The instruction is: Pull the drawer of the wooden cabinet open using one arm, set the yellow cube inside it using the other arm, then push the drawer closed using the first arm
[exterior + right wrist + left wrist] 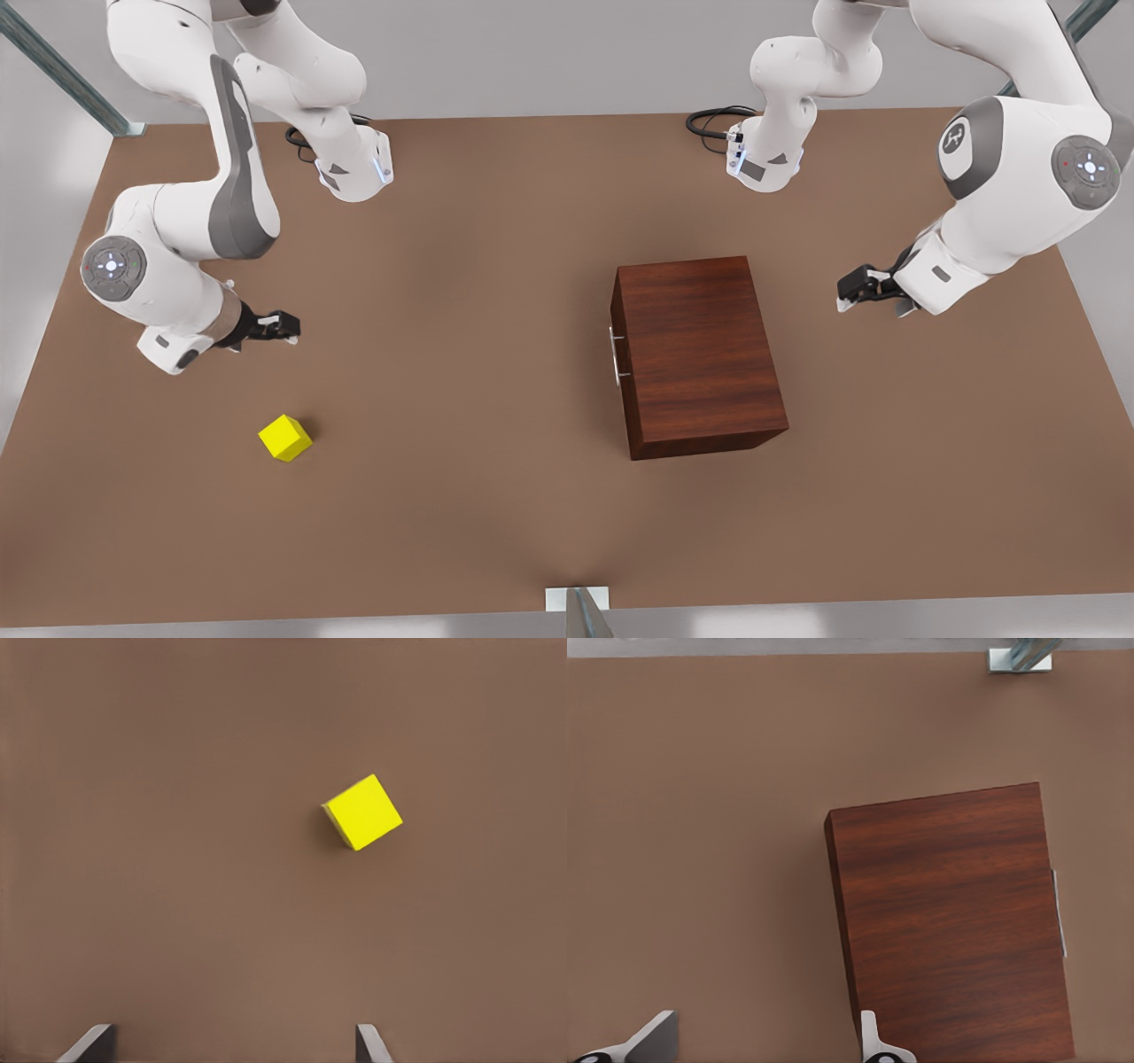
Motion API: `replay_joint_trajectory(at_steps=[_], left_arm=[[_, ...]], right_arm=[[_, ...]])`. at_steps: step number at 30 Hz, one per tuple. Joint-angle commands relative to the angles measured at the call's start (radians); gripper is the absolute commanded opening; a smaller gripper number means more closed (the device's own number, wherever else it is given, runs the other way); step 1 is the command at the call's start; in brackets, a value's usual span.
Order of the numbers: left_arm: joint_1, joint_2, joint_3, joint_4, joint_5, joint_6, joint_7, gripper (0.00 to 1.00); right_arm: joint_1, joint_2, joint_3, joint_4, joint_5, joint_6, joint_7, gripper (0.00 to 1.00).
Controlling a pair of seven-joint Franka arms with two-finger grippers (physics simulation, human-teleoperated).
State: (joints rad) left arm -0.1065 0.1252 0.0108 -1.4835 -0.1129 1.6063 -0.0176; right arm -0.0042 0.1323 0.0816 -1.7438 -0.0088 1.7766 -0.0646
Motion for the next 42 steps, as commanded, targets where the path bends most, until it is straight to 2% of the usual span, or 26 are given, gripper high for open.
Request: replay_joint_trajectory(at_steps=[1,5,8,10,11,14,16,18,20,26,33,42], left_arm=[[0.004,-0.001,0.000,0.000,-0.001,0.027,-0.021,1.00],[-0.045,0.004,-0.014,-0.014,-0.004,-0.014,-0.056,1.00],[-0.294,0.066,-0.014,-0.003,0.108,-0.016,-0.320,1.00],[-0.400,0.143,-0.014,0.096,0.142,-0.014,-0.514,1.00],[-0.441,0.218,-0.012,0.172,0.153,-0.014,-0.649,1.00],[-0.550,0.396,-0.012,0.344,0.183,0.027,-1.041,1.00],[-0.593,0.461,-0.009,0.351,0.185,0.127,-1.220,1.00],[-0.630,0.494,-0.008,0.385,0.209,0.135,-1.272,1.00],[-0.659,0.557,-0.006,0.440,0.216,0.165,-1.371,1.00],[-0.677,0.648,0.000,0.443,0.344,0.242,-1.431,1.00],[-0.696,0.685,-0.008,0.442,0.429,0.113,-1.257,1.00],[-0.697,0.729,-0.005,0.443,0.449,0.106,-1.251,1.00]], right_arm=[[-0.043,0.003,0.000,0.004,0.003,0.029,0.000,1.00],[-0.048,0.090,-0.002,0.135,0.004,-0.081,0.000,1.00],[-0.046,0.098,-0.002,0.133,0.000,-0.086,0.064,1.00],[-0.054,0.098,-0.008,0.135,0.016,-0.086,0.466,1.00],[-0.094,0.098,-0.031,0.136,0.171,-0.085,0.726,1.00],[-0.096,0.090,-0.008,0.135,0.096,-0.043,0.841,1.00],[-0.091,0.093,-0.008,0.135,0.095,-0.023,0.907,1.00],[-0.091,0.095,-0.008,0.135,0.096,-0.023,0.907,1.00],[-0.091,0.096,-0.008,0.135,0.096,-0.023,0.907,1.00],[-0.088,0.098,-0.008,0.135,0.101,-0.023,0.905,1.00],[-0.085,0.110,-0.005,0.136,0.101,-0.023,0.907,1.00],[-0.080,0.112,-0.005,0.135,0.099,-0.026,0.905,1.00]])
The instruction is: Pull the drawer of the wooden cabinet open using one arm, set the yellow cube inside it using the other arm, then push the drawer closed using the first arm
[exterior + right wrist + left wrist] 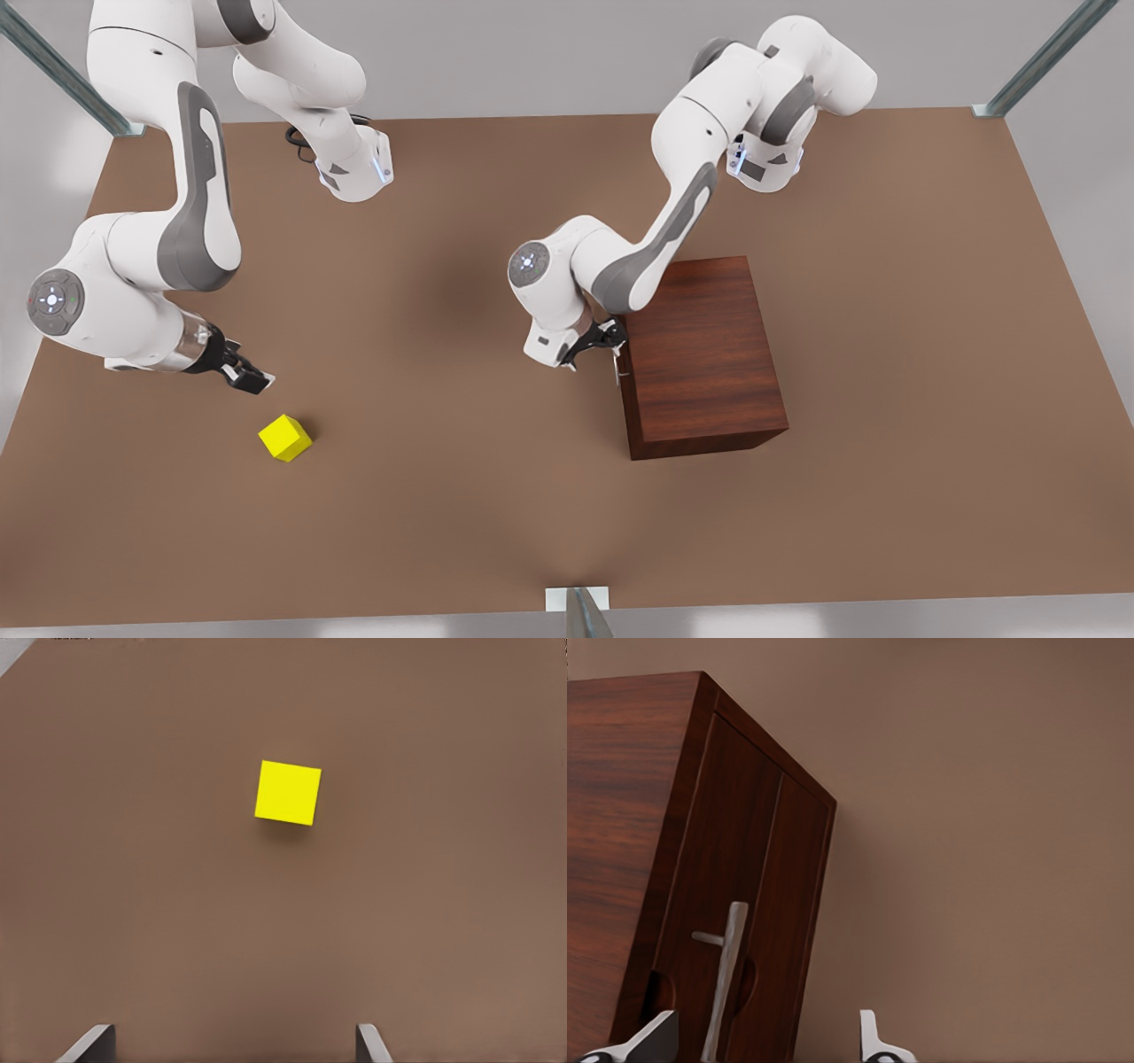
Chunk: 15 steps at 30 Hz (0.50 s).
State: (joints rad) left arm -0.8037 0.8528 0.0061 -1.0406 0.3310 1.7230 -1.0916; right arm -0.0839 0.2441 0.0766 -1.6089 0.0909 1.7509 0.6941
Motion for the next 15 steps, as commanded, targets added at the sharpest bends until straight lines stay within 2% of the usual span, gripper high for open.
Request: replay_joint_trajectory(at_steps=[1,15], left_arm=[[0.000,0.003,-0.001,0.001,0.005,-0.010,-0.175,1.00],[0.000,0.037,-0.009,0.001,0.031,0.029,-0.126,1.00]], right_arm=[[0.000,-0.002,0.000,0.001,0.000,-0.001,0.147,1.00],[0.001,0.000,0.000,0.001,0.001,-0.001,0.148,1.00]])
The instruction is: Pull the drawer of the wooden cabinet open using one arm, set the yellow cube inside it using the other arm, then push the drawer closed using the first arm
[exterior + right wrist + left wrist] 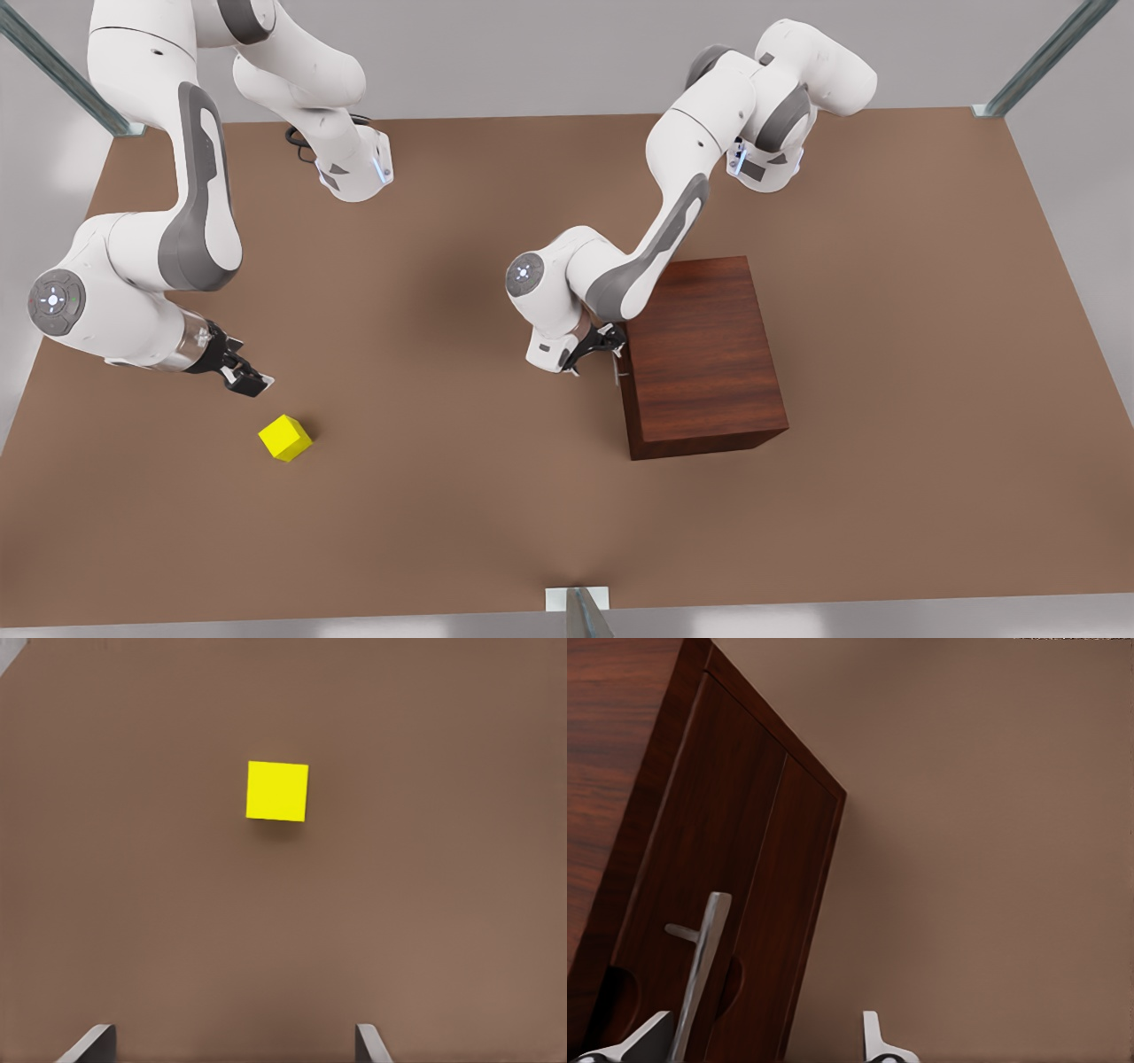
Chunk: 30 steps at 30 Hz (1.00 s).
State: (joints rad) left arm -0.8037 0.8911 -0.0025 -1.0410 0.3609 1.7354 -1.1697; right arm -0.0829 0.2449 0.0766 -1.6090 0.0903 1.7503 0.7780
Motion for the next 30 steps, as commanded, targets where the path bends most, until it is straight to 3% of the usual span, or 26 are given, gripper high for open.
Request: replay_joint_trajectory(at_steps=[1,30], left_arm=[[0.000,-0.001,-0.001,0.001,0.000,0.027,-0.048,1.00],[-0.008,0.002,-0.037,0.004,0.000,0.115,-0.048,1.00]], right_arm=[[0.000,-0.001,0.000,0.000,0.002,0.000,0.064,1.00],[0.000,-0.001,0.000,0.001,0.000,-0.002,0.063,1.00]])
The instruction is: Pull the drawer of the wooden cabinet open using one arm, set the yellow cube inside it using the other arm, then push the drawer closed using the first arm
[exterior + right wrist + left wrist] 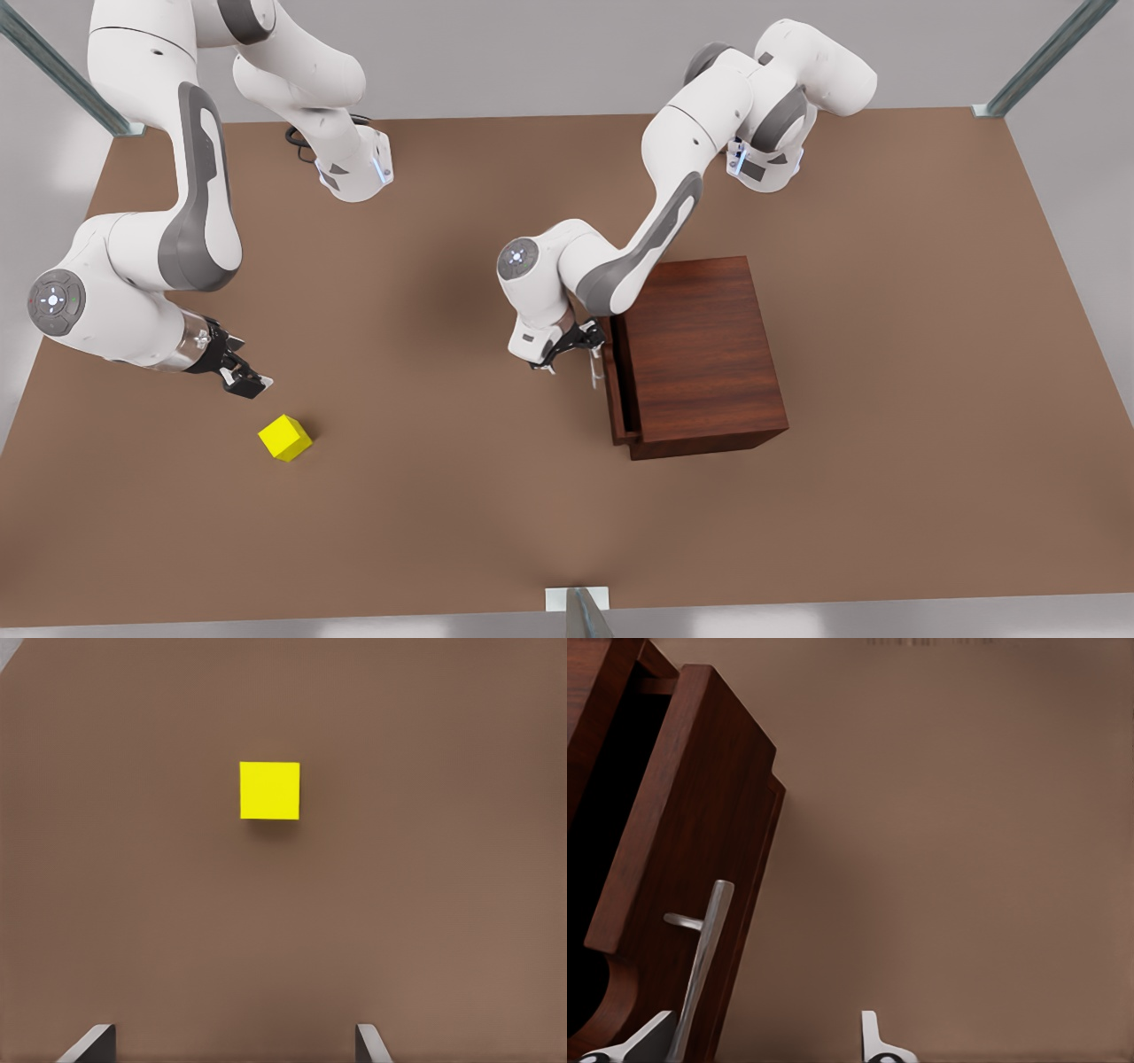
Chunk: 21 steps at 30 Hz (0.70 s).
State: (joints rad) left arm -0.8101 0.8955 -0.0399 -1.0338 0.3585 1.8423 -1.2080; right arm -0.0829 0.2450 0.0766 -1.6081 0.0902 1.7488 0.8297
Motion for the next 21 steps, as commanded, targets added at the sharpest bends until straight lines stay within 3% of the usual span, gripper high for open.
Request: replay_joint_trajectory(at_steps=[1,21], left_arm=[[-0.001,0.010,0.000,0.018,0.002,0.005,-0.015,1.00],[-0.055,0.056,0.023,0.113,0.008,-0.075,-0.010,1.00]], right_arm=[[0.000,-0.001,0.000,0.000,0.000,0.000,0.011,1.00],[0.000,-0.001,0.000,0.000,-0.001,0.000,0.011,1.00]])
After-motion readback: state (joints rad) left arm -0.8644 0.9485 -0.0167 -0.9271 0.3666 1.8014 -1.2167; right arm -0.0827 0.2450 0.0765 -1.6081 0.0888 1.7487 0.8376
